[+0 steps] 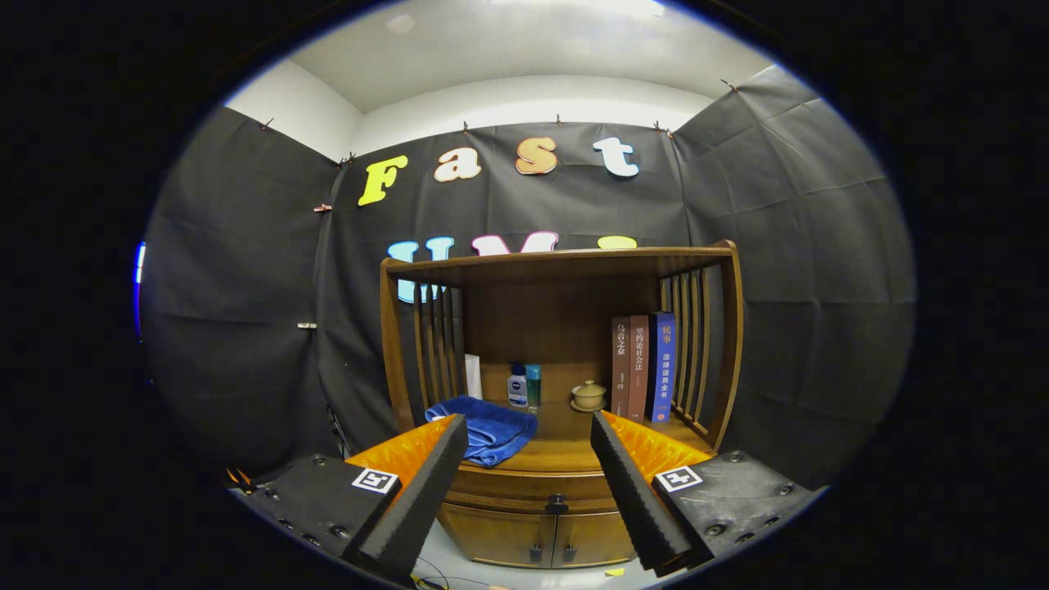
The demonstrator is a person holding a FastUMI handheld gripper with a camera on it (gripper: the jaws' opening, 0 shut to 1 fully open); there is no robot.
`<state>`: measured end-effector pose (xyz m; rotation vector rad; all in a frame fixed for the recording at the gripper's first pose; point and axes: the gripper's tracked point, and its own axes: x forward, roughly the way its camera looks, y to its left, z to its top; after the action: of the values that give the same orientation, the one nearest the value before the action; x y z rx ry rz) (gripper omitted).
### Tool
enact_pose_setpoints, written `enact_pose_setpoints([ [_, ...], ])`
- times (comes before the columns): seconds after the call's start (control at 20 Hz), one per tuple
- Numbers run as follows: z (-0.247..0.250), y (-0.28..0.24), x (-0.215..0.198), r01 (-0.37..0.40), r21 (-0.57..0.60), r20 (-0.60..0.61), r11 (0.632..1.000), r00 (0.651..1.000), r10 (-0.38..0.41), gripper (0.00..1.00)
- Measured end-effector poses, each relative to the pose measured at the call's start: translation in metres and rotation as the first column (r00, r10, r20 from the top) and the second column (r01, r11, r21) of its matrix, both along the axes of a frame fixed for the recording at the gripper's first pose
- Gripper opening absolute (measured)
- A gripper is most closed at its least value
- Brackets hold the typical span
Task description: Pull open the drawer, take out the items inside it, and place them on the countertop above the cabinet.
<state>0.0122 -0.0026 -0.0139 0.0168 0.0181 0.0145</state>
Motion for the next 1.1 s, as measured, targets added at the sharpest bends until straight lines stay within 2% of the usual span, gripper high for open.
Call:
enact_pose_setpoints([
  [0.2, -0.01, -0.005, 0.011, 0.001, 0.044, -0.013, 0.999, 1.0, 0.0, 0.98],
  [0.4, -0.04, -0.015, 0.032, 0.01, 0.063, -0.062, 0.998, 0.998, -0.006, 0.97],
  [0.85, -0.149, -0.034, 0.081, 0.06, 0.055, -0.219, 0.997, 0.974, -0.047, 0.99],
  [1.1, -0.209, -0.045, 0.106, 0.103, 0.067, -0.311, 0.992, 0.947, -0.077, 0.99],
])
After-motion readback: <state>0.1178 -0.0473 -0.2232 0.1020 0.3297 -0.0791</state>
